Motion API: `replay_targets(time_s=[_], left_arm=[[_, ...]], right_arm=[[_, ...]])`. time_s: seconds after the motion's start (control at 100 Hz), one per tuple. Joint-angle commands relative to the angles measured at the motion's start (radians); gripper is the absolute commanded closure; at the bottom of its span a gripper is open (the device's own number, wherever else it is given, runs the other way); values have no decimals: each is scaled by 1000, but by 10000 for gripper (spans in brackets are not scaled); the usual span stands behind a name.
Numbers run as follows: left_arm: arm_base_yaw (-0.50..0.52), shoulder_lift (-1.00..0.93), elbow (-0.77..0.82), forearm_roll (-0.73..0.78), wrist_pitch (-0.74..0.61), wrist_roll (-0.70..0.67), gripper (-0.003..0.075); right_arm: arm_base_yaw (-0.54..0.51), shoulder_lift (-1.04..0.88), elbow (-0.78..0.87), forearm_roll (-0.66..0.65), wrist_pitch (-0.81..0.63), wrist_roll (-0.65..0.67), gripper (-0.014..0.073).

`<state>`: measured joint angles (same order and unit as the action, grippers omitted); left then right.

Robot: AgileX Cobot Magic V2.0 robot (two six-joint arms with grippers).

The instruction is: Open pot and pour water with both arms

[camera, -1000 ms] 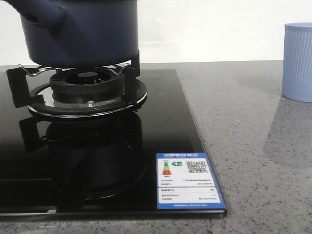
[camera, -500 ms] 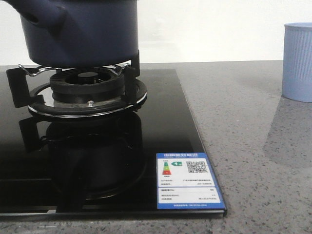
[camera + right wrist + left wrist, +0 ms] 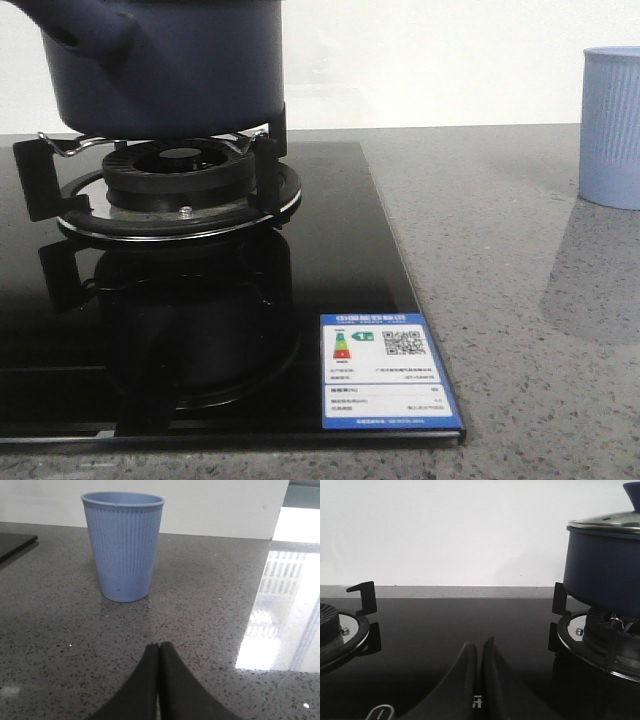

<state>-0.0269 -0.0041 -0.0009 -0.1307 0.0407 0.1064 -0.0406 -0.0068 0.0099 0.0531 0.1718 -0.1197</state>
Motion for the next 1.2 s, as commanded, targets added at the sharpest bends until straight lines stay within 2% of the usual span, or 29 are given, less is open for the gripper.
replay_targets(time_s=[0.0,0.17,0.24,0.29,0.48,0.53,0.71,0.92,1.03,1.12,1.19], left_arm=[[-2,-22,14,-8,-80,-7,736],[-2,-22,14,-17,-80,-7,736],[-2,-22,14,-67,-80,-7,736],[-2,-22,14,-139,-81,-7,736],[-2,-22,8,-523,-96,-7,736],[-2,-22,6,-583,-103,-7,736],[-2,-21,-76,-592,-52,6,736],[-2,95,-342,-366,184,6,736],[-2,194,-484,-364,281,116,736],[-7,267,-571,-368,336,187,736],[-39,310,-609,-375,339,191,736]], right_arm=[[-6,-25,16,6,-86,-2,655],[-6,-25,16,8,-102,-2,655],[-6,-25,16,50,-114,-2,655],[-6,-25,16,126,-122,-2,655],[-6,-25,16,571,-163,-2,655],[-6,-25,11,632,-163,-2,655],[-6,-23,-82,601,-40,-55,654],[-6,82,-293,491,181,-158,652],[1,188,-408,454,300,-234,652],[30,251,-460,449,314,-238,652],[53,288,-478,446,314,-242,653]])
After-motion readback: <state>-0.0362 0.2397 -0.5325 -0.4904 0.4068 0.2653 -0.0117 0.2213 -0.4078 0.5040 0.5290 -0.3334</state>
